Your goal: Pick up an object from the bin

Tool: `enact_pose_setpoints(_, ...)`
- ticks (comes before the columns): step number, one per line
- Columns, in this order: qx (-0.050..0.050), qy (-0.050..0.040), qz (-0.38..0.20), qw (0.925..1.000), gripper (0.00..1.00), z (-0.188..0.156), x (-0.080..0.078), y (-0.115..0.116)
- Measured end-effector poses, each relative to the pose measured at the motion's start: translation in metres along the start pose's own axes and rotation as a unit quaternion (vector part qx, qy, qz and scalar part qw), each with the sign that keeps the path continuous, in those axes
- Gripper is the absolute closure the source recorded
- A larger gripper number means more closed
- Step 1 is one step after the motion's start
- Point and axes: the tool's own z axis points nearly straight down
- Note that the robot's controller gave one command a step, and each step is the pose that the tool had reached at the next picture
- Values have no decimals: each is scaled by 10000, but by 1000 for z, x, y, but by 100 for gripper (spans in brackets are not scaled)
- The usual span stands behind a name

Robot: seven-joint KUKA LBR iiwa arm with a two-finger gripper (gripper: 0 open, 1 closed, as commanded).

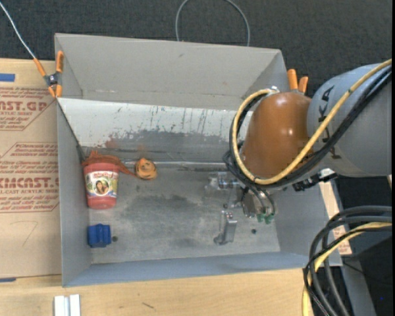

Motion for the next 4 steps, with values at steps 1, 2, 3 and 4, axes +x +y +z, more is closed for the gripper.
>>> enact_pose_setpoints(1,16,-12,186,9998,0,3,-21,-74)
enact_pose_setpoints(2,13,14,-609,9981,0,87,-18,-79)
enact_pose_setpoints(3,27,-23,-41,10000,0,-4,-6,-129)
enact_pose_setpoints(4,15,3,-681,9977,0,89,-9,-90)
